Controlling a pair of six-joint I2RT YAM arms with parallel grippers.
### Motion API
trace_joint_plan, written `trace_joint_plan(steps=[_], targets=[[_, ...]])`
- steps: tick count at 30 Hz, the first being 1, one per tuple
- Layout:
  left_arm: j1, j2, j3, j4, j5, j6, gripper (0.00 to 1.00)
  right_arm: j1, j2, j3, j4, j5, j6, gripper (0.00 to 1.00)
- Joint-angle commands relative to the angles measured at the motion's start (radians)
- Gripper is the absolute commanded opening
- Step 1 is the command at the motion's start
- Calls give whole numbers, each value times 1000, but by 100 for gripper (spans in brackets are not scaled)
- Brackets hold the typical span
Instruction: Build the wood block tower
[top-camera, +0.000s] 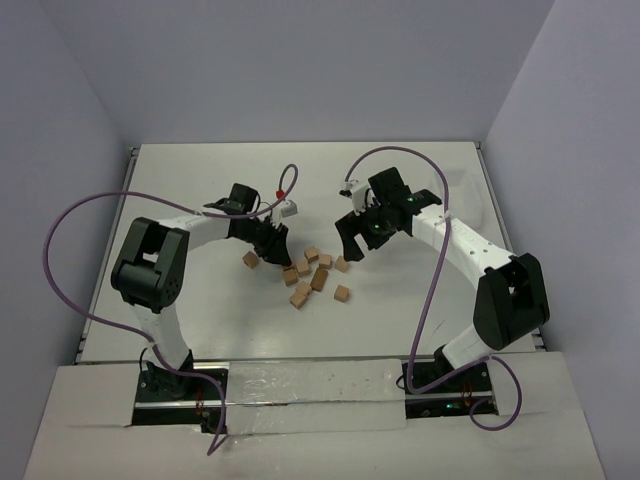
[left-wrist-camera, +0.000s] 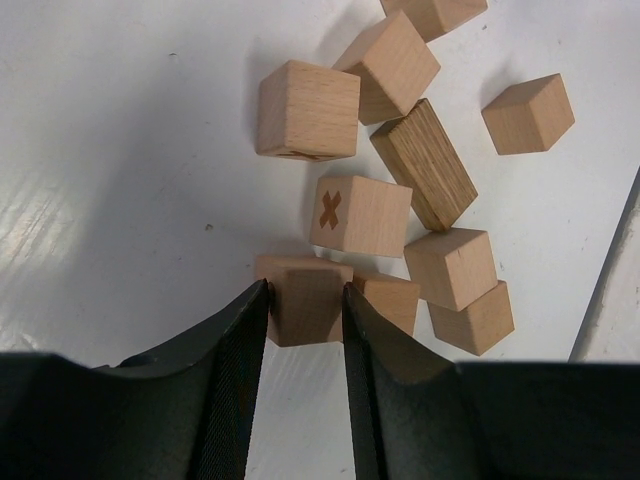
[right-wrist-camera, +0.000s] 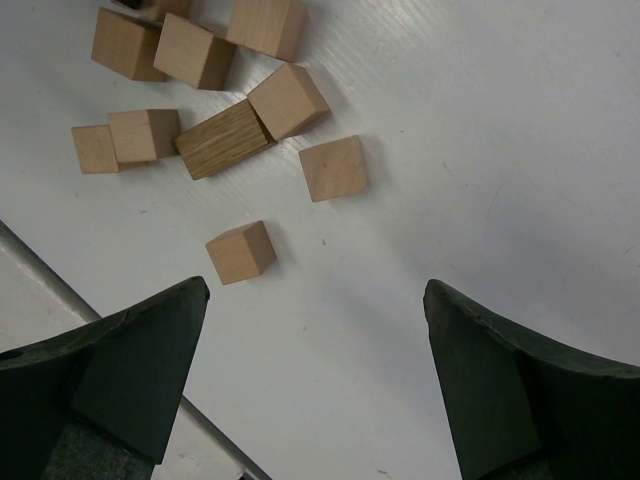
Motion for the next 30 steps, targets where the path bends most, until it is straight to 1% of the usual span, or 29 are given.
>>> trace_joint_plan(steps=[1, 11, 13, 15, 19, 21, 22, 27, 30], targets=[[-11, -41, -14, -3, 22, 13, 41, -8, -36, 6, -6, -12, 4, 96], [-20, -64, -38, -1, 40, 26, 42, -8, -38, 4, -6, -11, 4, 96], [-21, -68, -40, -4, 45, 28, 44, -8, -38, 4, -7, -11, 4, 95], [-22, -75, -40, 1, 43, 21, 54, -8, -39, 4, -7, -12, 4, 95], [-20, -122, -39, 17, 37, 7, 78, -8, -41, 3, -10, -12, 5, 95], [-20, -152, -27, 17, 34, 2, 97, -8, -42, 2, -11, -13, 4, 96], [-20, -162, -16, 9, 33, 0, 99, -8, -43, 3, -11, -16, 4, 95], [-22, -219, 27, -26, 17, -6, 99, -8, -46, 6, -14, -20, 5, 96], [-37, -255, 27, -46, -38, 15, 99, -8, -44, 8, -15, -22, 5, 96]])
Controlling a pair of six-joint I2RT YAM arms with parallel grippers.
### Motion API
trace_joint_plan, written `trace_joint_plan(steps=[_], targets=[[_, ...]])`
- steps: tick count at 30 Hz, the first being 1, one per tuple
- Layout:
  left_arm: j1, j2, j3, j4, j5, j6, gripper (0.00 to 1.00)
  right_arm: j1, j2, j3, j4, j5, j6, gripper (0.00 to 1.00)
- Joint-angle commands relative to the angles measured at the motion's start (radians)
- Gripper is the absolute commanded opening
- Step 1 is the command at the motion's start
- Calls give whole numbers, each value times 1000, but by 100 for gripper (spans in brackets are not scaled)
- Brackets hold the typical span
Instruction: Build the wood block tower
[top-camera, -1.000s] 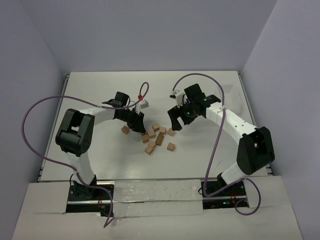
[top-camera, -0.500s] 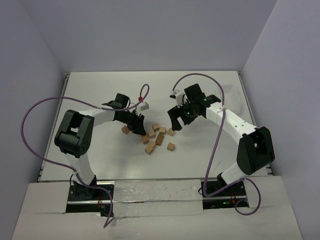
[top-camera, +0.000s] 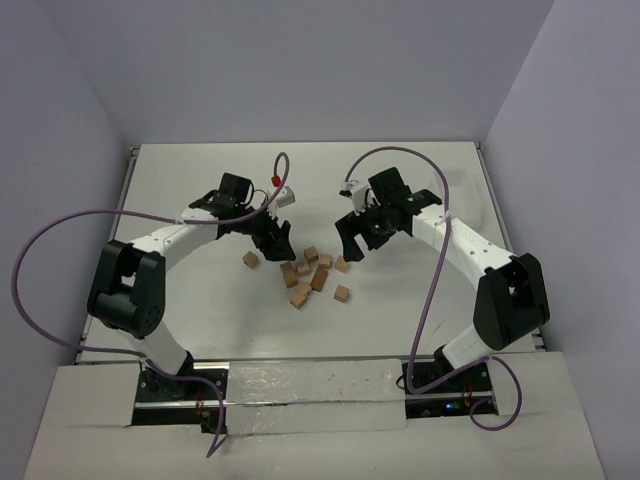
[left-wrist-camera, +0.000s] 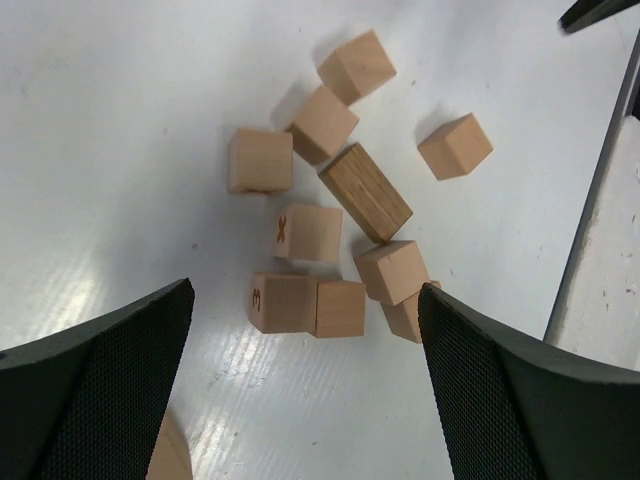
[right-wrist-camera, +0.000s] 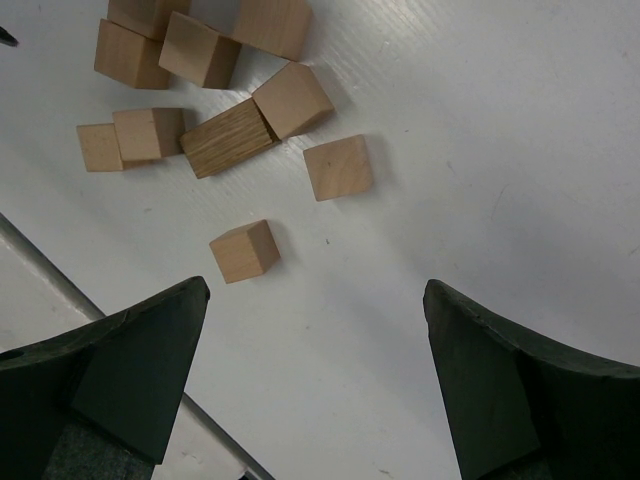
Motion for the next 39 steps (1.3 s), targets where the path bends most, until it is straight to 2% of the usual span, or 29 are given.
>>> trace_joint_plan(steps=[1, 3, 13, 23, 39], targets=[[-29, -73, 30, -36, -65, 36, 99, -7, -43, 9, -13, -15, 5, 95], [-54, -86, 8, -46, -132, 60, 99, -7, -43, 9, -15, -15, 5, 96], [-138, -94, -50, -60, -272, 144, 99, -7, -48, 4, -16, -16, 4, 95], [-189, -56, -64, -61, -349, 194, 99, -7, -49, -3, -15, -12, 1, 96], [-208, -8, -72, -26, -422, 199, 98, -7, -43, -3, -15, -17, 1, 96]])
